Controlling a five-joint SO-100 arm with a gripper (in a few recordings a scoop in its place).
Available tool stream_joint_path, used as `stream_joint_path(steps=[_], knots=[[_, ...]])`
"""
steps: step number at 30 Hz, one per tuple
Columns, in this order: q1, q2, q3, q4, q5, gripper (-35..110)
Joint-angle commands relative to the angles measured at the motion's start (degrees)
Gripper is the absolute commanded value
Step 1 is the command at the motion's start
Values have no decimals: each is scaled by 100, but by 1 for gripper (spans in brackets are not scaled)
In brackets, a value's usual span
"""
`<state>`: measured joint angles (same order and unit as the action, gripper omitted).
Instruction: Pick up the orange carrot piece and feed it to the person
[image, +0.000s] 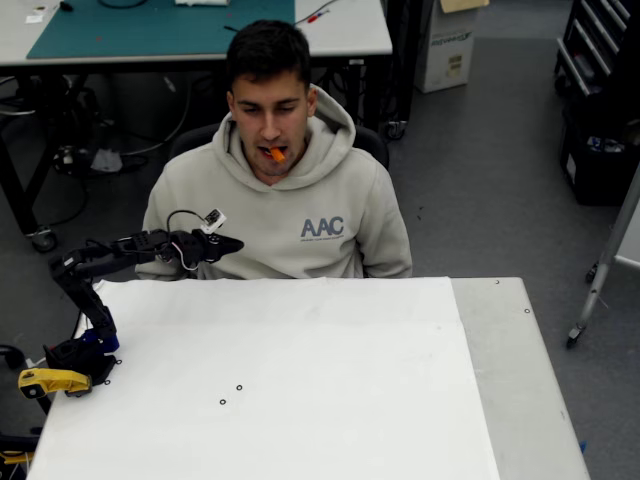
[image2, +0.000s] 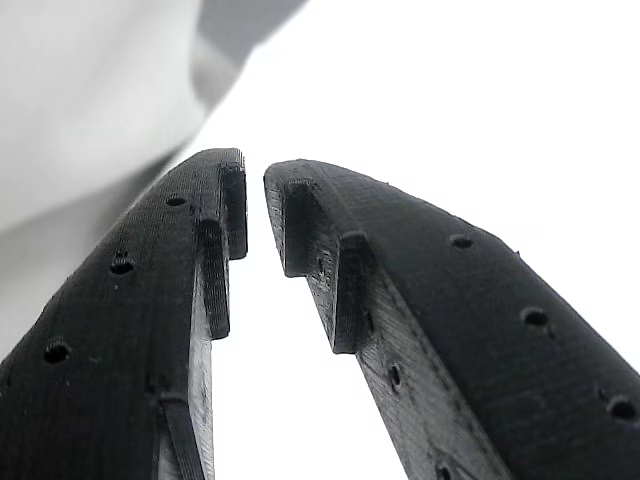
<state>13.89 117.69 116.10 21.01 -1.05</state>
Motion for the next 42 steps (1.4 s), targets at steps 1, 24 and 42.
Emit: stream_joint_path(steps=[1,24,42], knots=[[-62,1257,694,9,-35,-1],[-686,7093,5414,18,-62,-1],[-835,7207,5678,2250,-62,-1]])
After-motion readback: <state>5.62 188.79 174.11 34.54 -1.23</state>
